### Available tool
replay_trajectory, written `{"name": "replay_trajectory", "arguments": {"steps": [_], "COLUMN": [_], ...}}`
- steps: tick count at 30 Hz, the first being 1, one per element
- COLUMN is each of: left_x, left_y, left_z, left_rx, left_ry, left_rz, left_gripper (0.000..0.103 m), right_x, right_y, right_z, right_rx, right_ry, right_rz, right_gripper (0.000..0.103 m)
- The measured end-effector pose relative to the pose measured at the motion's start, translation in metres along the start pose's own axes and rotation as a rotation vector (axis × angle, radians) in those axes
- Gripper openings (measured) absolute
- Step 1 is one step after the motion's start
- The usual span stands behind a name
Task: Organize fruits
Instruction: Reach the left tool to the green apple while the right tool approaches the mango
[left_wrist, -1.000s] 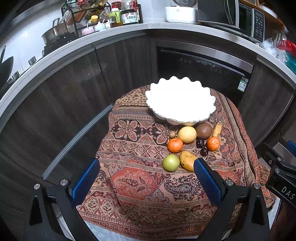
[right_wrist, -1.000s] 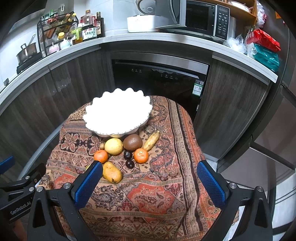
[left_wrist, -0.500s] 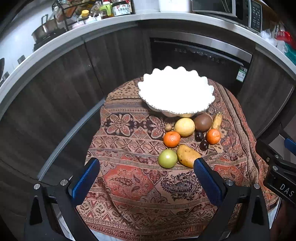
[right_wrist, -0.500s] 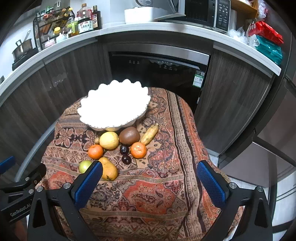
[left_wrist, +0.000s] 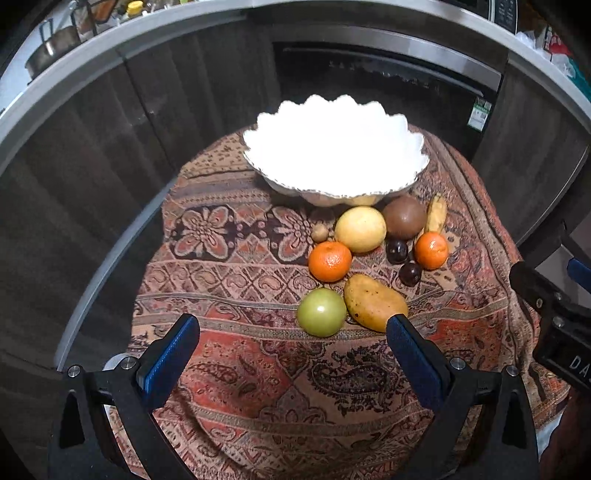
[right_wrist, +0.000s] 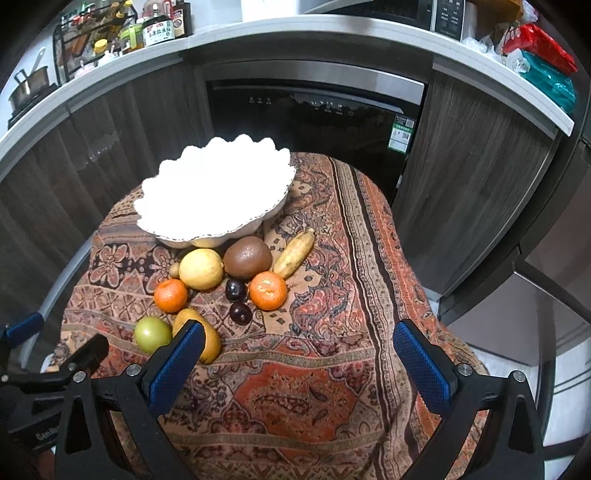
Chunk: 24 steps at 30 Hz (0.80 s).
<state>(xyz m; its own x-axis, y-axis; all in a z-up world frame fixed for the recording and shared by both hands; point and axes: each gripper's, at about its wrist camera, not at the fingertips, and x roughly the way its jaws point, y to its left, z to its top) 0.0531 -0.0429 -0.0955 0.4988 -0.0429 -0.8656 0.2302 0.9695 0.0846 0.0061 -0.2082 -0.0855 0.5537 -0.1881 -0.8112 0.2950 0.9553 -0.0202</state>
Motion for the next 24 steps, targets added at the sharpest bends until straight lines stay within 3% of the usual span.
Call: {"name": "replay_trajectory", "arguments": {"steps": [8,14,22,24], "left_x": [0.041,0.071,0.099,0.106], "left_y": [-0.002,-0.005,-0.008,-0.009], "left_z": [0.001,-0.001,-0.002,-0.002], "left_rx": [0.033,0.066,0.08,0.085], "left_ry": [0.049,0.104,0.141,0.156], "left_rz": [-0.017,-0.046,-0.08,-0.089], "left_gripper": [0.096,0.084,0.081,0.075], "right_x": [0.034,0.055,0.077,0.081], "right_y": [0.008,0.013,0.017,0.018], "right_z": [-0.004,-0.006,-0.01,-0.011], "right_rx": [-0.011,-0.027,-0.023,-0.026], "right_ry": [0.066,0.113,0.172,0.181], "right_rz": [-0.012,-0.027,-0.038,-0.042], "right_gripper": [0.103,0.103,0.103,0.103]}}
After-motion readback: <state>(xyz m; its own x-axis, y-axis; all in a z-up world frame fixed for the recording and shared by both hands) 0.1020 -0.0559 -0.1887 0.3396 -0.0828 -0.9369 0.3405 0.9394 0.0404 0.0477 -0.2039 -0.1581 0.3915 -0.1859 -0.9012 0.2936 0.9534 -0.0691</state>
